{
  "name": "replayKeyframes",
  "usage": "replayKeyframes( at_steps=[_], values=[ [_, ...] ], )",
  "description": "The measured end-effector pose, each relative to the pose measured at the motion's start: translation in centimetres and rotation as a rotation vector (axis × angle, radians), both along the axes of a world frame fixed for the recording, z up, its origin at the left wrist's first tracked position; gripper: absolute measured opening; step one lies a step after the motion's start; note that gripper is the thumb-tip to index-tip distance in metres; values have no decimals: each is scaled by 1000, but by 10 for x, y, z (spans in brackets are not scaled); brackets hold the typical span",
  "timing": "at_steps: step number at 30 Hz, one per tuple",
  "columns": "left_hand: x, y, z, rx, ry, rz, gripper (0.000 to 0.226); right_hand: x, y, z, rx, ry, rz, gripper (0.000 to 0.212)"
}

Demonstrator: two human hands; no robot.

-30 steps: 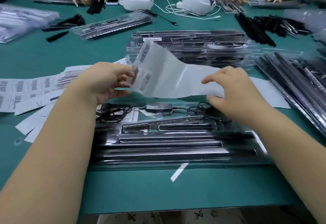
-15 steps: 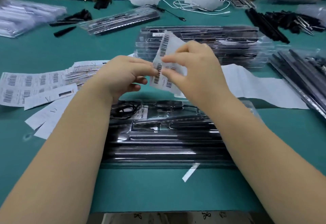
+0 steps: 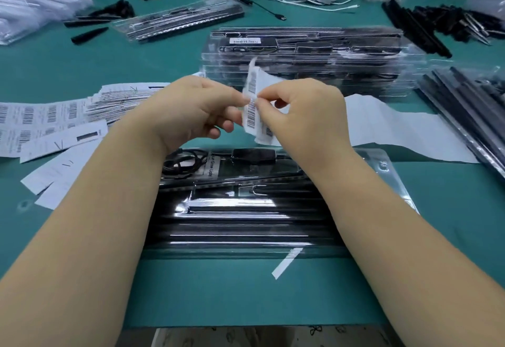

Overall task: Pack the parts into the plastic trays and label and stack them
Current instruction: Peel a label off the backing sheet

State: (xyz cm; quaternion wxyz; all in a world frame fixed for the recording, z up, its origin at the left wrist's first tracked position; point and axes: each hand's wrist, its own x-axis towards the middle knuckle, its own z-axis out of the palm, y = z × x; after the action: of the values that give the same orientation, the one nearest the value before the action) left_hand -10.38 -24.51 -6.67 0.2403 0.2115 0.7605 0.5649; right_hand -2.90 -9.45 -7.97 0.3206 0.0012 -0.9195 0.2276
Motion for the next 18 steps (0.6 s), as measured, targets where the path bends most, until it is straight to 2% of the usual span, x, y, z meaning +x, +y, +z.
replayKeyframes(
  at_steps=[3, 6, 9, 11, 14, 18],
  values=[
    [2, 3, -1, -15, 50, 67, 25, 0, -2, 0, -20, -16, 6, 17],
    [3, 5, 1, -25, 49, 87, 25, 0, -2, 0, -29, -33, 9, 18],
    [5, 4, 1, -77, 95, 130, 39, 0, -3, 0, 41, -45, 24, 19],
    [7, 6, 0, -114, 141, 161, 35, 1, -6, 0, 69, -68, 30, 19],
    [8, 8, 0, -96, 85, 214, 32, 2, -7, 0, 27, -74, 42, 17],
    [8, 8, 1, -117, 31, 259, 17, 3, -8, -1, -45, -82, 68, 13]
  ],
)
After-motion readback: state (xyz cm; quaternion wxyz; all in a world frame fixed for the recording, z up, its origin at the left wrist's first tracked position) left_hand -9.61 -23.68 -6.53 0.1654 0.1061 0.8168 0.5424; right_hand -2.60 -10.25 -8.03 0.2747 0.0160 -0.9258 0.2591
